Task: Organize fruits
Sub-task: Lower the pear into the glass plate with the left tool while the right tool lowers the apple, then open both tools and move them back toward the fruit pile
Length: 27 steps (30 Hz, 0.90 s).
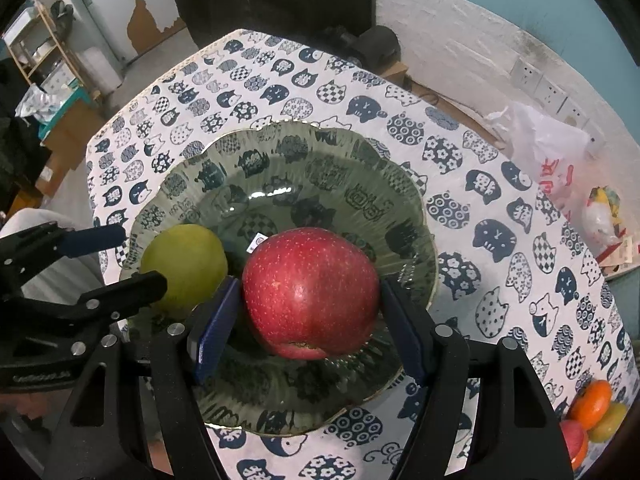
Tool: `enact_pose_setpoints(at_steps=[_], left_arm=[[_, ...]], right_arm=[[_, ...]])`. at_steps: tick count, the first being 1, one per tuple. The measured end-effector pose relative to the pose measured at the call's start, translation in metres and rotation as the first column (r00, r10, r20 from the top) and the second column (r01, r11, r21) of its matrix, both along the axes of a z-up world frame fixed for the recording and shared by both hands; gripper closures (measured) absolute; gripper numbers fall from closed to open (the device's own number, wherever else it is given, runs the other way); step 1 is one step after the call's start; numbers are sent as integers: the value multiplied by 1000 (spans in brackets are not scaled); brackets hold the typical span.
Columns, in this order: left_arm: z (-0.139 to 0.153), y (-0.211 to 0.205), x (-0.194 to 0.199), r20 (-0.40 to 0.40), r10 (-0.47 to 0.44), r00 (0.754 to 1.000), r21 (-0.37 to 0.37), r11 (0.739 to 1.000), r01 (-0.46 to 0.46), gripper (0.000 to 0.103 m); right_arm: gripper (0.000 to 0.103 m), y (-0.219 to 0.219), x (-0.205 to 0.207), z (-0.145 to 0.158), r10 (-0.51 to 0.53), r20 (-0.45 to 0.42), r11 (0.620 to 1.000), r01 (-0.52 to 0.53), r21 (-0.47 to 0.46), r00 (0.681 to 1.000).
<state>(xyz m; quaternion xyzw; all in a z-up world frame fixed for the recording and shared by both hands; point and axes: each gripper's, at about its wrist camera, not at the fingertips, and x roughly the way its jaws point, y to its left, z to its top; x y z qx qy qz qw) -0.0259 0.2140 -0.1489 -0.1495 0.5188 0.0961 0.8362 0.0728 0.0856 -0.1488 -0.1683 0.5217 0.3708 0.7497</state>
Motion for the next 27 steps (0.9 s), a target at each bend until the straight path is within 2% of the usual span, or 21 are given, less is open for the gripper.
enact_pose_setpoints(at_steps=[6, 8, 16, 21, 27], left_arm=[[1, 1, -2, -1, 1, 1000, 10, 1000, -1, 33], [2, 0, -3, 2, 0, 1000, 16, 1000, 0, 33], [8, -4, -5, 14, -8, 1000, 24, 1000, 8, 33], [19, -5, -4, 37, -1, 999, 9, 1000, 0, 33], [33, -21, 1, 65, -33, 997, 23, 999, 32, 33]], right_arm=[[32, 5, -2, -11, 8, -17, 1000, -9, -23, 1000], [38, 5, -2, -13, 12, -19, 1000, -12, -24, 1000], [39, 4, -7, -9, 9, -29, 1000, -9, -28, 1000], [38, -7, -8, 1, -13, -27, 1000, 12, -11, 1000], [33, -27, -8, 21, -54, -2, 999, 54, 5, 999]])
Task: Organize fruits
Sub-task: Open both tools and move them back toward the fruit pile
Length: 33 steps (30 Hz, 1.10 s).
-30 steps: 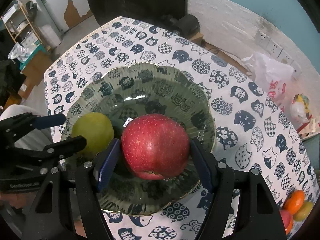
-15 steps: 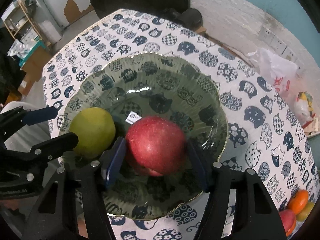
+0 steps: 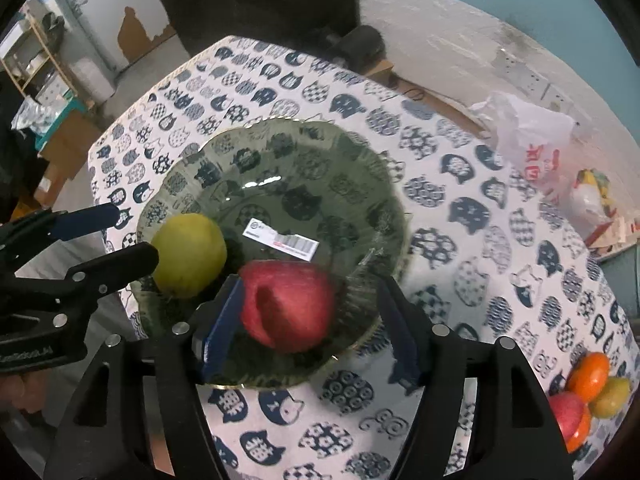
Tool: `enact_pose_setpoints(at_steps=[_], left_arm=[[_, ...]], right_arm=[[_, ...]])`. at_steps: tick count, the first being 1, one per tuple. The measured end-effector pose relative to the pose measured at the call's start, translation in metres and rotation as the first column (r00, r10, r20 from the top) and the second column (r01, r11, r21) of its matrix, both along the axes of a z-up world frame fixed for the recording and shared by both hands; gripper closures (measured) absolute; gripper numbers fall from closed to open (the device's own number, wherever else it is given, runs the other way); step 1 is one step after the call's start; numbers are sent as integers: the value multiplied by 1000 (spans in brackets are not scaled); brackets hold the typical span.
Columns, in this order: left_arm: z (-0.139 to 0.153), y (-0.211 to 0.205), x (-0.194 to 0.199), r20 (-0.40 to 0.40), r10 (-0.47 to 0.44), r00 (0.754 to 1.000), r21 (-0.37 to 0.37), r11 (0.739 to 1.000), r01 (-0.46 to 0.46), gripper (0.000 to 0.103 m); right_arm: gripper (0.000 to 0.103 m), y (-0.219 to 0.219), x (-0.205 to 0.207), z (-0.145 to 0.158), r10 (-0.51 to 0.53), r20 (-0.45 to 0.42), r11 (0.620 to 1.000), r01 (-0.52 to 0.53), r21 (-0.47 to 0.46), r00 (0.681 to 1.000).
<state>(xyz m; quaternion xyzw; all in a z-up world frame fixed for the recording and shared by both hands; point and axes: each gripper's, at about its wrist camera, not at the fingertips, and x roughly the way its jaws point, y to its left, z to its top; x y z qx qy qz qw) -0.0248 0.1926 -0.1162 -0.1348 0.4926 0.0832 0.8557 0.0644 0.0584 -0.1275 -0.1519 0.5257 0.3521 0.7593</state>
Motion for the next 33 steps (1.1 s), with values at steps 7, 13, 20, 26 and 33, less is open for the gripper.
enact_pose_setpoints(at_steps=[7, 13, 20, 26, 33], left_arm=[[13, -23, 6, 19, -40, 999, -2, 999, 40, 33], [26, -46, 11, 43, -78, 996, 16, 997, 77, 33], [39, -75, 14, 73, -123, 990, 62, 991, 119, 33], [51, -98, 16, 105, -151, 983, 89, 986, 142, 29], [57, -128, 21, 117, -198, 973, 107, 977, 186, 29]], right_arm=[[30, -38, 3, 25, -83, 34, 997, 82, 4, 996], [30, -75, 4, 47, -155, 68, 988, 155, 15, 986], [25, -113, 2, 69, -221, 90, 975, 218, 48, 971], [22, -141, -4, 81, -265, 123, 964, 259, 60, 956], [19, -171, -11, 87, -304, 146, 952, 298, 63, 941]])
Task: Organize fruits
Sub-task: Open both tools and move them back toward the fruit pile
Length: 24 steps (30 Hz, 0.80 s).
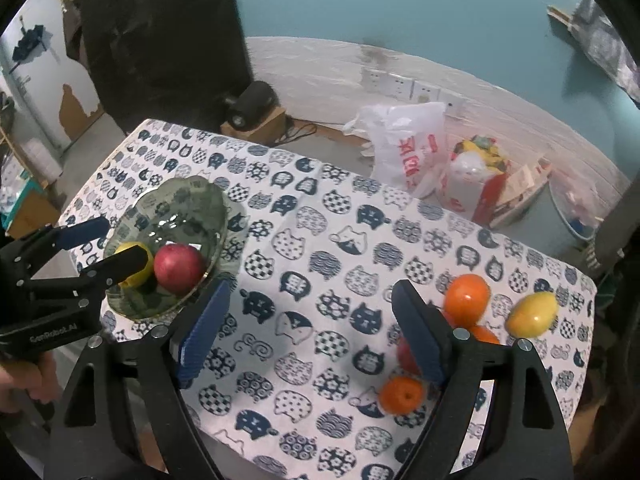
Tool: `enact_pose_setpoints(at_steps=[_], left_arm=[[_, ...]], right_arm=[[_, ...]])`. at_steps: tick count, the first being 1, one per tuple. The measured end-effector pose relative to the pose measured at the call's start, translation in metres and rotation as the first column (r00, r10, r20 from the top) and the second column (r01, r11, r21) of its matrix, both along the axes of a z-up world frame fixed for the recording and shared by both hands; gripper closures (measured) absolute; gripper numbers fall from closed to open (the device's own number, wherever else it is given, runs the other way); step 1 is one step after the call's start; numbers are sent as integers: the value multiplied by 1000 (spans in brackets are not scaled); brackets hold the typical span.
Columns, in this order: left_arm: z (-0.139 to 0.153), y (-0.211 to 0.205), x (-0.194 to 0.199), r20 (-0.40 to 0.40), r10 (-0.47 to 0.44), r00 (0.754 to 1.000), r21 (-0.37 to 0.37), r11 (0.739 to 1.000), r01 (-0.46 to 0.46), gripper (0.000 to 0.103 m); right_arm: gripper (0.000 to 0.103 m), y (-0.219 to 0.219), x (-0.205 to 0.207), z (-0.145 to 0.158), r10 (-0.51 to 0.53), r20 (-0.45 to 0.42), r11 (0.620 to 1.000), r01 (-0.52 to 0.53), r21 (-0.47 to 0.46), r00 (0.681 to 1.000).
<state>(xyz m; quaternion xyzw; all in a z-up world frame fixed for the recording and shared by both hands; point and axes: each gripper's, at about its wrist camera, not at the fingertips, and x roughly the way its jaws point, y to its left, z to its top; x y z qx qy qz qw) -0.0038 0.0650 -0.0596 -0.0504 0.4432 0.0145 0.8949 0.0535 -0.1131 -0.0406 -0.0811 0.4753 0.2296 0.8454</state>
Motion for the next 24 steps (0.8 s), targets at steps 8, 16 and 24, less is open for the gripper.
enact_pose_setpoints(at_steps=[8, 16, 24], left_arm=[[5, -34, 6, 11, -55, 998, 19, 998, 54, 24], [0, -65, 16, -8, -109, 994, 20, 994, 109, 23], [-9, -92, 27, -46, -156, 987, 7, 988, 157, 22]], right_arm=[[14, -39, -5, 4, -71, 19, 997, 71, 3, 997], [14, -79, -7, 5, -143, 20, 990, 143, 4, 989], [14, -113, -5, 5, -207, 14, 978, 207, 0, 978]])
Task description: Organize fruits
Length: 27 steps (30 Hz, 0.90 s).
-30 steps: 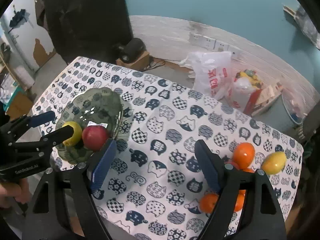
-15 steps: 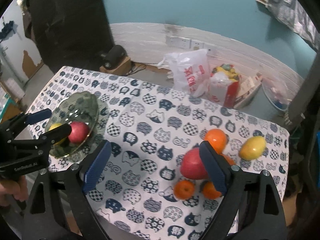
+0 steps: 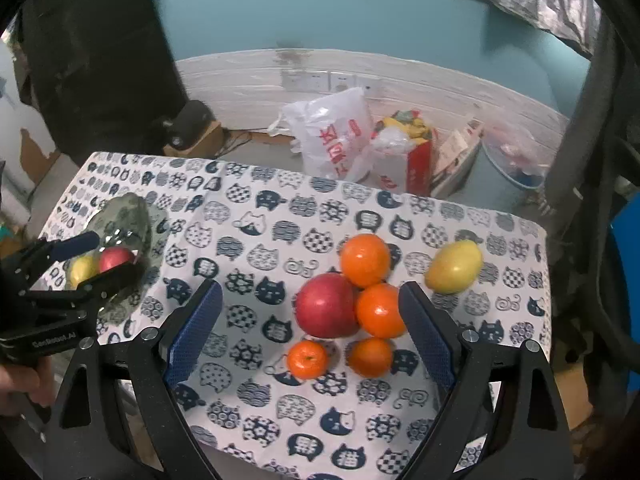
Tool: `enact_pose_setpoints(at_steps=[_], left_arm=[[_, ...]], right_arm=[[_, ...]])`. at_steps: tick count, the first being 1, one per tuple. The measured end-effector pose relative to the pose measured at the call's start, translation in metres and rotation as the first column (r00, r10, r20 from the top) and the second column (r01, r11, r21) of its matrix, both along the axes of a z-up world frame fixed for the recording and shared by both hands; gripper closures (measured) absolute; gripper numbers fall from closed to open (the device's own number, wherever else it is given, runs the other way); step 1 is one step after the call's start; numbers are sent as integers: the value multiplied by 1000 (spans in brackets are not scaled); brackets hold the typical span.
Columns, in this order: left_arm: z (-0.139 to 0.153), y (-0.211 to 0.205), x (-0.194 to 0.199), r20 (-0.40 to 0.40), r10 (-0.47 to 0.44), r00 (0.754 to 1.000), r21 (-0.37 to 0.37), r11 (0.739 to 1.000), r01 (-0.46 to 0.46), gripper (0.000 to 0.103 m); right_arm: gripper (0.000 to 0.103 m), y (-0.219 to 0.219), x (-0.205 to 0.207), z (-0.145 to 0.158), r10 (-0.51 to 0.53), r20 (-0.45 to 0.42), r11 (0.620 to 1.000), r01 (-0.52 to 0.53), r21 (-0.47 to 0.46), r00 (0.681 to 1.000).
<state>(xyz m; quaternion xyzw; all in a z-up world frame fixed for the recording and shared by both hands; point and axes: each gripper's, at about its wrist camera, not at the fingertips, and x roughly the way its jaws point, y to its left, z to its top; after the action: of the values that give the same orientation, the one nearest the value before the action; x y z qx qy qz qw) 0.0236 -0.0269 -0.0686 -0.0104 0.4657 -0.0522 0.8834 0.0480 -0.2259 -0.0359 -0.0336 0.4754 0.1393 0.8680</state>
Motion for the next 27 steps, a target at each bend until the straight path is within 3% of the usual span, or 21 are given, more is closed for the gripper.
enact_pose_setpoints(at_steps=[14, 27], left_arm=[[-11, -44, 19, -40, -78, 996, 37, 996, 80, 21], [-39, -74, 45, -112, -117, 987, 15, 993, 119, 17]], right_arm=[[14, -49, 9, -10, -83, -13, 996, 83, -24, 996], [14, -89, 27, -50, -166, -87, 985, 162, -50, 982]])
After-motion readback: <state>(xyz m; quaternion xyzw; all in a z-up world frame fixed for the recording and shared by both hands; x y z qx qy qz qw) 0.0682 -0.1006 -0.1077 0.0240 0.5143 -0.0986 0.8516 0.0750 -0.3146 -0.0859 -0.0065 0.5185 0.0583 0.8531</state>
